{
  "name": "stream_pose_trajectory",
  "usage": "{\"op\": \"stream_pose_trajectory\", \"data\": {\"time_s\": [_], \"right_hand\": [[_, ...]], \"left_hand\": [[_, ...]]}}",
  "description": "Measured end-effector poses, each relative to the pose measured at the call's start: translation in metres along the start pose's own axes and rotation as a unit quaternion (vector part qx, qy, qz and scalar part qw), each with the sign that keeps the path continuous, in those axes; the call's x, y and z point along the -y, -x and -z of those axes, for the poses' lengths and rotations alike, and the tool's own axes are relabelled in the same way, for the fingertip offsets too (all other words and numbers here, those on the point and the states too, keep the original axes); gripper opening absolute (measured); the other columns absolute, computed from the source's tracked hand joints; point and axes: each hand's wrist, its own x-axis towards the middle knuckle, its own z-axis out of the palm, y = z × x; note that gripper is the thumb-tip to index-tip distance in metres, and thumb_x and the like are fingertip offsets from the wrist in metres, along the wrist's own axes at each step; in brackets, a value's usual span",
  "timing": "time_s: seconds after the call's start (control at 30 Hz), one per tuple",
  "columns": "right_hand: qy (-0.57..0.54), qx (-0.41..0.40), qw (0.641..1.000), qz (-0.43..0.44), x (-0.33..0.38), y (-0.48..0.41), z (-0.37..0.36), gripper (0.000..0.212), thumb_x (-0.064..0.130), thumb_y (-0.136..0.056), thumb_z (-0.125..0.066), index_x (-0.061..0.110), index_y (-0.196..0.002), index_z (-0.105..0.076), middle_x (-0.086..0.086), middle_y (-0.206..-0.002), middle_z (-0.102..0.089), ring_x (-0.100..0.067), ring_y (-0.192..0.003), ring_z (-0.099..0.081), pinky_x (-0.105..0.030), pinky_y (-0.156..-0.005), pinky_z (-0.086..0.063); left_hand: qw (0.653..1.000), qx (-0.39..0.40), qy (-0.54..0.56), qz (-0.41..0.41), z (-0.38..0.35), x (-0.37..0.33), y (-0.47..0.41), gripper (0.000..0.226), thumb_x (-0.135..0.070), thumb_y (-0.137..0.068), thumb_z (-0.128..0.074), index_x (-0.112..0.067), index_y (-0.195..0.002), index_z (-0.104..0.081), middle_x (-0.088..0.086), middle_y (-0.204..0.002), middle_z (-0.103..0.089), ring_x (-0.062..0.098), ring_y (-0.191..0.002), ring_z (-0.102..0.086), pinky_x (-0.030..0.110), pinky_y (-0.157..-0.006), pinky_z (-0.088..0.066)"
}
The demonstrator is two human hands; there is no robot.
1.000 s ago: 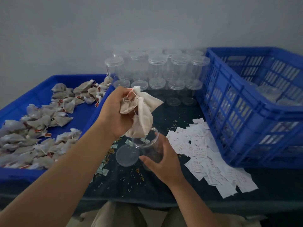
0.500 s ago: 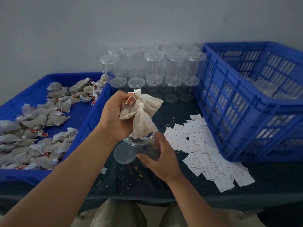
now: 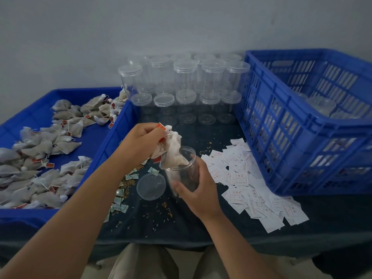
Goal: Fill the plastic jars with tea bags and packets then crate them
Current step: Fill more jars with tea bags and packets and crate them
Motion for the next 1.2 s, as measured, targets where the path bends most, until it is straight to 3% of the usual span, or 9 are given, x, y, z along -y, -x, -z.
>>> {"op": "stream_pose_trajectory", "data": {"time_s": [0.17, 0.27, 0.33, 0.47, 0.6, 0.73, 0.87, 1.0, 1.2], "right_hand": [[0.013, 0.026, 1.000, -0.012, -0.003, 0.000, -0.004, 0.078, 0.055, -0.081, -0.090, 0.037, -0.146, -0.052, 0.011, -0.133, -0.071, -0.015, -0.123, -0.070, -0.045, -0.100, -0.060], [0.036, 0.026, 0.999, 0.000, -0.001, 0.000, -0.004, 0.078, 0.063, -0.081, -0.087, 0.035, -0.145, -0.052, 0.015, -0.130, -0.071, -0.011, -0.119, -0.070, -0.042, -0.096, -0.062], [0.052, 0.023, 0.998, 0.019, 0.000, 0.000, -0.003, 0.079, 0.067, -0.082, -0.084, 0.034, -0.145, -0.051, 0.018, -0.130, -0.069, -0.009, -0.118, -0.069, -0.038, -0.093, -0.062], [0.067, 0.013, 0.997, 0.046, 0.001, 0.000, -0.003, 0.079, 0.069, -0.083, -0.083, 0.034, -0.146, -0.051, 0.023, -0.134, -0.064, -0.006, -0.121, -0.067, -0.027, -0.092, -0.061], [0.067, 0.012, 0.996, 0.055, -0.002, 0.000, -0.003, 0.084, 0.064, -0.082, -0.086, 0.029, -0.149, -0.050, 0.020, -0.139, -0.063, -0.010, -0.127, -0.065, -0.035, -0.097, -0.060], [0.059, 0.012, 0.997, 0.052, -0.003, 0.001, -0.002, 0.087, 0.069, -0.081, -0.083, 0.027, -0.149, -0.050, 0.018, -0.139, -0.063, -0.011, -0.128, -0.064, -0.038, -0.098, -0.060], [0.052, 0.012, 0.998, 0.039, -0.002, 0.000, -0.002, 0.082, 0.070, -0.082, -0.081, 0.030, -0.147, -0.051, 0.018, -0.134, -0.066, -0.013, -0.122, -0.068, -0.039, -0.093, -0.062], [0.038, 0.008, 0.999, 0.032, -0.003, 0.000, -0.002, 0.078, 0.066, -0.084, -0.083, 0.034, -0.147, -0.050, 0.015, -0.135, -0.067, -0.014, -0.121, -0.069, -0.041, -0.093, -0.062], [0.056, 0.015, 0.997, 0.042, -0.003, 0.000, -0.003, 0.081, 0.070, -0.083, -0.080, 0.032, -0.147, -0.050, 0.021, -0.137, -0.064, -0.008, -0.126, -0.065, -0.035, -0.099, -0.060]], "left_hand": [[0.987, -0.017, 0.157, 0.003, -0.002, -0.004, 0.003, 0.027, -0.026, -0.090, -0.060, -0.018, -0.064, -0.058, 0.003, -0.069, -0.049, 0.014, -0.065, -0.046, 0.029, -0.064, -0.043], [0.942, 0.009, 0.332, 0.055, 0.000, -0.015, 0.006, 0.020, -0.021, -0.079, -0.058, -0.019, -0.060, -0.061, 0.002, -0.067, -0.055, 0.011, -0.061, -0.053, 0.025, -0.058, -0.049], [0.934, 0.055, 0.340, 0.092, 0.002, -0.021, 0.008, 0.020, -0.021, -0.075, -0.057, -0.021, -0.057, -0.065, -0.001, -0.064, -0.060, 0.010, -0.057, -0.059, 0.023, -0.055, -0.051], [0.967, 0.094, 0.165, 0.167, 0.010, -0.022, 0.002, 0.010, -0.017, -0.077, -0.067, -0.007, -0.078, -0.064, 0.007, -0.072, -0.065, 0.013, -0.055, -0.064, 0.027, -0.050, -0.051], [0.985, 0.092, -0.059, 0.136, 0.019, -0.012, -0.007, 0.028, -0.030, -0.096, -0.066, -0.004, -0.089, -0.074, 0.005, -0.089, -0.071, 0.019, -0.078, -0.065, 0.035, -0.074, -0.052], [0.963, 0.131, -0.192, 0.135, 0.013, -0.010, -0.009, 0.035, -0.048, -0.099, -0.065, -0.025, -0.075, -0.078, -0.010, -0.070, -0.070, 0.015, -0.069, -0.065, 0.028, -0.068, -0.046], [0.983, 0.031, -0.166, 0.075, -0.006, -0.001, -0.005, 0.057, -0.063, -0.096, -0.064, -0.018, -0.062, -0.059, -0.008, -0.054, -0.053, 0.004, -0.049, -0.048, 0.025, -0.057, -0.044], [0.994, -0.099, -0.045, 0.000, -0.013, -0.003, -0.001, 0.051, -0.056, -0.099, -0.064, -0.017, -0.066, -0.064, -0.007, -0.058, -0.064, 0.000, -0.050, -0.054, 0.010, -0.050, -0.044], [0.974, -0.221, 0.020, -0.047, -0.012, -0.004, -0.006, 0.054, -0.057, -0.100, -0.061, -0.008, -0.077, -0.067, -0.007, -0.059, -0.063, 0.002, -0.050, -0.050, 0.010, -0.049, -0.041]]}}
